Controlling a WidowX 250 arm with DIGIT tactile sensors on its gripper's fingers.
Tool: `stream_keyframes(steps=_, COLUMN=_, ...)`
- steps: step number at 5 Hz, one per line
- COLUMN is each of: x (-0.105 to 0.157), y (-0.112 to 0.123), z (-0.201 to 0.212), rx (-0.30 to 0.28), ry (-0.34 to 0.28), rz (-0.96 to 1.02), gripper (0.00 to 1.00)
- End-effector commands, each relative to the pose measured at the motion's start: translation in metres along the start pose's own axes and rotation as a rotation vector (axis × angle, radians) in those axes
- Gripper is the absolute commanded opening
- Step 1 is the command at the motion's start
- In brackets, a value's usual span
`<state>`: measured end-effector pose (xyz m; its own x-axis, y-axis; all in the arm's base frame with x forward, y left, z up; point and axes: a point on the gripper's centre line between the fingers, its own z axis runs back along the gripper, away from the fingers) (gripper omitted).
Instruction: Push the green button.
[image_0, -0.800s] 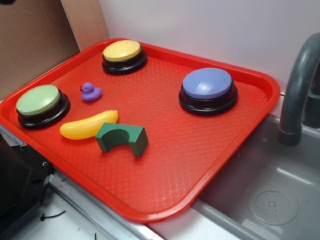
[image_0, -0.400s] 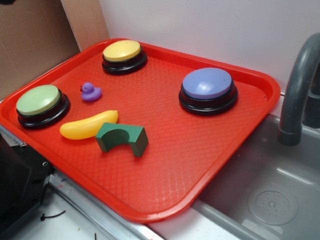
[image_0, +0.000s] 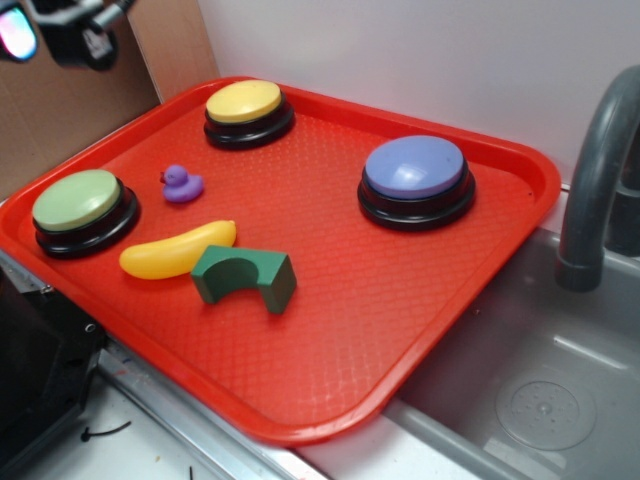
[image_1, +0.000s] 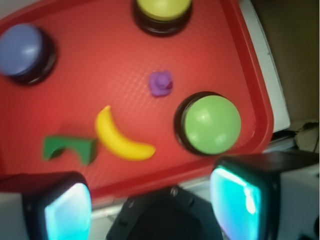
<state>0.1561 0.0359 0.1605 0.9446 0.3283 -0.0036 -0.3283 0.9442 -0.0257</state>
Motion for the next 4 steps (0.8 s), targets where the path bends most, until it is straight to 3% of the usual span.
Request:
stream_keyframes(steps=1, x=0.005, y=0.035, z=-0.030, rx=-0.024, ry=-0.067, rz=-0.070, gripper=1.00)
stream_keyframes(steps=2, x=-0.004, y=0.061, z=-0.058, rx=-0.051, ry=-0.020, rz=-0.112, gripper=1.00)
stream_keyframes(steps=4, x=0.009, y=0.072, z=-0.104, rx=-0.008, ry=0.038, rz=-0.154, gripper=1.00)
